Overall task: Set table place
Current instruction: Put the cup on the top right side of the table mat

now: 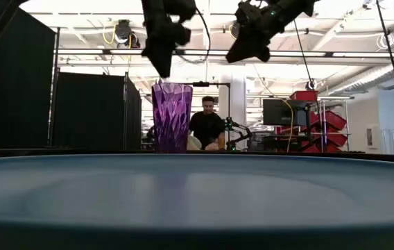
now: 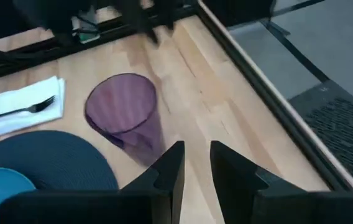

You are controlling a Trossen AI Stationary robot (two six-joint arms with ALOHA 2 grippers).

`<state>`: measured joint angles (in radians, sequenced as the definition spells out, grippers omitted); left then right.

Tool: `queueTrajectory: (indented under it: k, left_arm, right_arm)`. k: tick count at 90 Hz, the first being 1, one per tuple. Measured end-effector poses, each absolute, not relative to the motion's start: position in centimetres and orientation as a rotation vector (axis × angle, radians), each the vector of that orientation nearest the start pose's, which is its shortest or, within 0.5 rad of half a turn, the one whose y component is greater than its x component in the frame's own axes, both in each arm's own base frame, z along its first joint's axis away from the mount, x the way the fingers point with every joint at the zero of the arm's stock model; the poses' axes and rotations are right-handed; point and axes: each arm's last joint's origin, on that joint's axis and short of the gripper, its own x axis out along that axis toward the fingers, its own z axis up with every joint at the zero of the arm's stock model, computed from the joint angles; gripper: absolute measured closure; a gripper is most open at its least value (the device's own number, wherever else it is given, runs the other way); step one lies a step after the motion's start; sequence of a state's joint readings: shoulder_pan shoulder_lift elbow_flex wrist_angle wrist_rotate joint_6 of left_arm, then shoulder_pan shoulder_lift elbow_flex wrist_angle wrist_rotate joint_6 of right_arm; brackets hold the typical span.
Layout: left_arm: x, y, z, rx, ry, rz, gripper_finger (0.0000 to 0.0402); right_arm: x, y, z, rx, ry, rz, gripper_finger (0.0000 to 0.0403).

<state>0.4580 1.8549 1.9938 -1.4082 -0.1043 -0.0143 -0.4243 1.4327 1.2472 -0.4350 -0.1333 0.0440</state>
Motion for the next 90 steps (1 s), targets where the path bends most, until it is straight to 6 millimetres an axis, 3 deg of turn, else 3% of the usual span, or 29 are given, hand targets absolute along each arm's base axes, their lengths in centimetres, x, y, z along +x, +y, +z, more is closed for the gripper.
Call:
queueTrajectory:
  k: [25,41,55,74,90]
  left_arm:
    - [26.5,14.5,41.2,-0.183,1.126,0.656,0.0308]
    - [23.5,13.2,43.4,-0.183,1.023,0.712,0.0308]
    - [21.8,12.3,43.3,-0.172,1.016,0.730,0.0308]
    - [20.7,11.8,42.0,-0.162,1.009,0.747,0.0308]
    - [20.4,11.9,40.6,-0.162,1.059,0.746,0.0308]
  right_arm:
    - [32.1,-13.5,28.0,0.358,0.671,-0.209,0.0339]
    - [33.6,-14.1,28.5,0.348,0.644,-0.203,0.0322]
    - [35.0,-14.7,29.1,0.372,0.618,-0.191,0.0278]
    - [36.8,-15.5,28.1,0.513,0.662,-0.238,0.0204]
    - [38.1,-15.8,27.3,0.532,0.729,-0.244,0.0176]
